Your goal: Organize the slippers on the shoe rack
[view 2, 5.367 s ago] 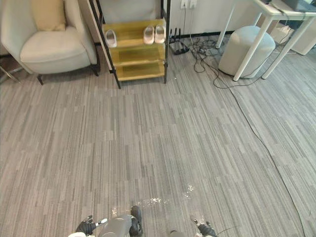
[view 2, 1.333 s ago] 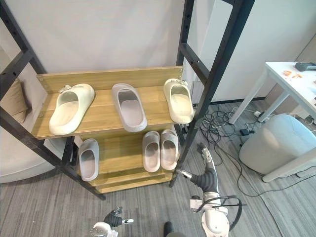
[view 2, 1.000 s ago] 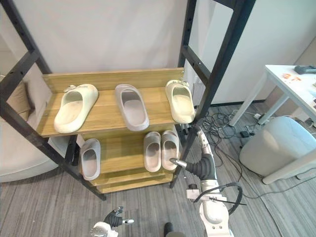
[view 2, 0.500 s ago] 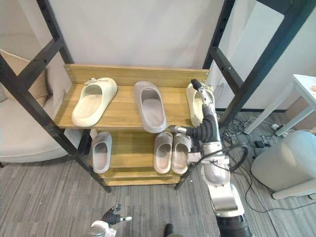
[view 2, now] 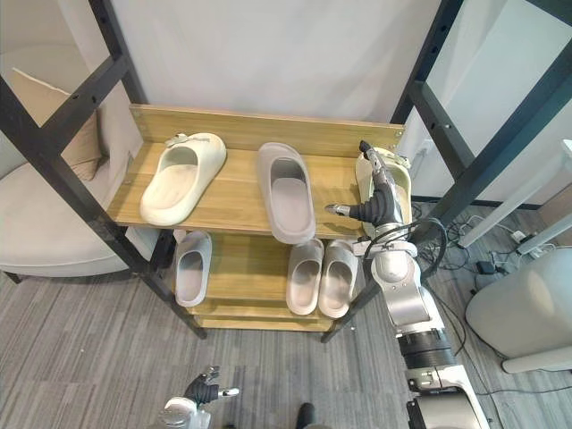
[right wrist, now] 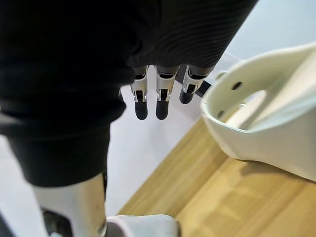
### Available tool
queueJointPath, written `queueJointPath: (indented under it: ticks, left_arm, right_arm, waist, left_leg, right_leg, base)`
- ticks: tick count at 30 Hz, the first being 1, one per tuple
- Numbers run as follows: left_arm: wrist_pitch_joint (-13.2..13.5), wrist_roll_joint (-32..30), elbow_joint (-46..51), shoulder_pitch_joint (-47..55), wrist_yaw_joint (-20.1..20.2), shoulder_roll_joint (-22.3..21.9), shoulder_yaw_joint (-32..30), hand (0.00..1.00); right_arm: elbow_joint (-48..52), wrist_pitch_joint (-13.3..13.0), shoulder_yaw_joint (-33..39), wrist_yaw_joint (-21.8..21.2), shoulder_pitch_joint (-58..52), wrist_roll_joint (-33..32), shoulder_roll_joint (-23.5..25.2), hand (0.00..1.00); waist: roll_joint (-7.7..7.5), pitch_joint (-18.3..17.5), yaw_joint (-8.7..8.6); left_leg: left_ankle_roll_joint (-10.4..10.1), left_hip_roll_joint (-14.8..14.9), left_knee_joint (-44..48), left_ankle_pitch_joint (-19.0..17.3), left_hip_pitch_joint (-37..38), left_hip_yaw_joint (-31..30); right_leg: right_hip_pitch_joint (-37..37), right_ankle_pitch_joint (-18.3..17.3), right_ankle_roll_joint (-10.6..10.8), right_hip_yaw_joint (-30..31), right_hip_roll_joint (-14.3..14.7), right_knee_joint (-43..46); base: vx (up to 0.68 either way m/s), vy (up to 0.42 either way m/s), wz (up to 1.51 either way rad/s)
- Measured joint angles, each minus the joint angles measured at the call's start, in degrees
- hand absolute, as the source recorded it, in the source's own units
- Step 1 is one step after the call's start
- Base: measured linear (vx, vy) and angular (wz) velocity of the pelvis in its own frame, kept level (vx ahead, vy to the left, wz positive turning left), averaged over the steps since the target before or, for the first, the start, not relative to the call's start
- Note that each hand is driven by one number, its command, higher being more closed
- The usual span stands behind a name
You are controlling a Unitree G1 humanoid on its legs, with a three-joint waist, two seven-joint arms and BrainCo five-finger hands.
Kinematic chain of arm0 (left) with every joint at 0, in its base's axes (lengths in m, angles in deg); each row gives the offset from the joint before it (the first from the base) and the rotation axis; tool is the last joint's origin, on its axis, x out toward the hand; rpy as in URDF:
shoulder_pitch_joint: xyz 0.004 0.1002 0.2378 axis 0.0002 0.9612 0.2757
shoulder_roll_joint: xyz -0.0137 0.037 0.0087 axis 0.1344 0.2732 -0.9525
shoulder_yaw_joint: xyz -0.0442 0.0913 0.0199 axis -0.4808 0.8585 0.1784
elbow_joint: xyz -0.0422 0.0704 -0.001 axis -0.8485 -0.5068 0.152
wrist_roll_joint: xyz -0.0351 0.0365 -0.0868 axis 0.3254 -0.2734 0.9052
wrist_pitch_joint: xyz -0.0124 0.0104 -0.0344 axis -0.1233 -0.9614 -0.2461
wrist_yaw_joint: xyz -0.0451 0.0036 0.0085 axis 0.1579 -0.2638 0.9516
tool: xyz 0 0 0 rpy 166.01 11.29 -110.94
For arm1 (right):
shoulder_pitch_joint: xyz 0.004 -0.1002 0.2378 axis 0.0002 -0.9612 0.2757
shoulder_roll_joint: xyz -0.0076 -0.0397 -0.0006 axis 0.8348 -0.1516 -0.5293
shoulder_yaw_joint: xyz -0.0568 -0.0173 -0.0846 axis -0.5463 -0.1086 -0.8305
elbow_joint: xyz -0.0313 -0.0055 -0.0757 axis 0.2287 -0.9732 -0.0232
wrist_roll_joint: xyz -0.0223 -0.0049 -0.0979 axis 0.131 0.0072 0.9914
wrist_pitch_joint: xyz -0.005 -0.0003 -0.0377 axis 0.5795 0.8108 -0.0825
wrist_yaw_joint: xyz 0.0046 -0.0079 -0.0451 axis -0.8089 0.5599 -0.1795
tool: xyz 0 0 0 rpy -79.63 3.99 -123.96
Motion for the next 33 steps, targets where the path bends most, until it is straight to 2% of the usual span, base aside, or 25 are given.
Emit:
queueJointPath:
  ticks: [8,11,17,25,33]
  left_arm:
    - [0.05,0.00,0.53,0.03,-0.02,0.01,-0.39,0.00]
    - [0.11,0.00,1.92,0.01,-0.06,0.01,-0.58,0.00]
    - [0.15,0.24,2.44,0.01,-0.08,-0.01,-1.58,0.00]
    - [0.16,1.13,3.22,0.02,-0.11,-0.04,-2.21,0.00]
    - [0.17,1.18,3.43,0.02,-0.19,0.09,-2.24,0.00]
  right_arm:
    - [-8.86,0.25,-0.09,0.02,7.68,-1.17,-0.21,0.00]
    - [-11.33,0.34,-0.30,0.01,10.33,-1.81,-0.22,0.00]
    - [-15.87,0.57,-1.76,0.02,14.54,-2.33,-0.25,0.00]
    - [-16.77,0.74,-2.66,0.04,15.84,-2.39,-0.21,0.00]
    - [-16.99,0.70,-4.68,0.03,17.15,-2.36,-0.06,0.00]
  waist:
    - [-0.23,0.27,0.36]
    - [-0.44,1.21,1.37]
    - [-0.63,1.62,1.55]
    - [-0.82,1.79,2.54]
    - [-0.96,2.03,2.57]
  left_leg:
    - [-0.31,0.01,-0.89,1.05,-0.52,-1.45]
    - [-0.51,0.08,-1.32,1.50,-0.51,-1.77]
    - [-0.52,-0.01,-2.05,2.23,-1.17,-2.82]
    - [-0.52,-0.02,-1.96,2.23,-1.52,-3.61]
    - [-0.52,0.00,-1.73,2.23,-1.75,-4.17]
  right_leg:
    - [-0.04,-0.20,-0.31,-1.32,0.01,-0.05]
    - [-0.08,-0.28,-0.44,-1.68,0.06,-0.05]
    - [-0.98,-0.27,-0.45,-2.55,-0.02,0.06]
    - [-0.91,-0.27,-0.45,-2.70,-0.15,0.18]
    - [-0.85,-0.27,-0.45,-2.69,-0.23,0.34]
  base:
    - [-0.02,-0.041,0.09]
    - [-0.02,-0.042,0.06]
    - [0.01,-0.031,0.08]
    - [0.02,-0.017,0.06]
    - [0.00,-0.007,0.03]
